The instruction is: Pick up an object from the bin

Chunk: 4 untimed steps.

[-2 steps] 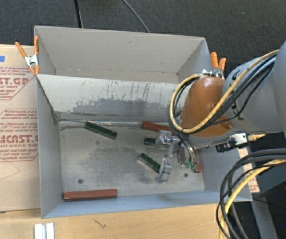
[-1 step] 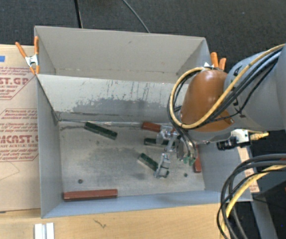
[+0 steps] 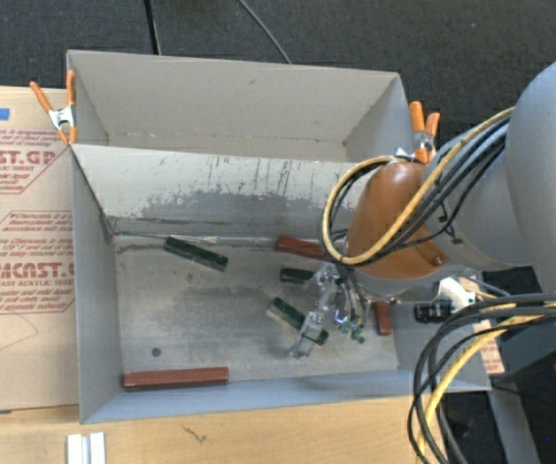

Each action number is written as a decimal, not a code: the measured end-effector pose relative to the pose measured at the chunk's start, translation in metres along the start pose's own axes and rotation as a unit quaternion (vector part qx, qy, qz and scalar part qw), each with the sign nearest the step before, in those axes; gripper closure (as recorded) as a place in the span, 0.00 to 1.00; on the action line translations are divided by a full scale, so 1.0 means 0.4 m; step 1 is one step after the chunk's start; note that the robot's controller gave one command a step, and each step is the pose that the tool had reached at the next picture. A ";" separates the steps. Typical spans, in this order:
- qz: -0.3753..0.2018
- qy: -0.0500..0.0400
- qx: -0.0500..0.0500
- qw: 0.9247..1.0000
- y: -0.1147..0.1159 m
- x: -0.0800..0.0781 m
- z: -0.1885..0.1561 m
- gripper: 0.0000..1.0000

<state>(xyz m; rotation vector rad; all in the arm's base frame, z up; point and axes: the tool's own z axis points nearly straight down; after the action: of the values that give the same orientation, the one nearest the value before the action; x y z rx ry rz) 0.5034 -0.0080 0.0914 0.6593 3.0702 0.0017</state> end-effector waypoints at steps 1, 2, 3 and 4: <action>0.021 0.001 0.001 1.000 -0.015 0.036 0.054 1.00; 0.021 0.001 0.001 1.000 -0.015 0.036 0.054 1.00; 0.021 0.003 0.002 1.000 -0.016 0.039 0.043 1.00; 0.021 0.003 0.001 1.000 -0.015 0.040 0.008 1.00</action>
Offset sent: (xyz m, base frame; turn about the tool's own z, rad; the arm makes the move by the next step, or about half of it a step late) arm 0.0000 0.0000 0.0000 0.0000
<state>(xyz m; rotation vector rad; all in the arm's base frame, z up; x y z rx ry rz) 0.4864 -0.0071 0.0882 0.7249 3.0621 -0.0005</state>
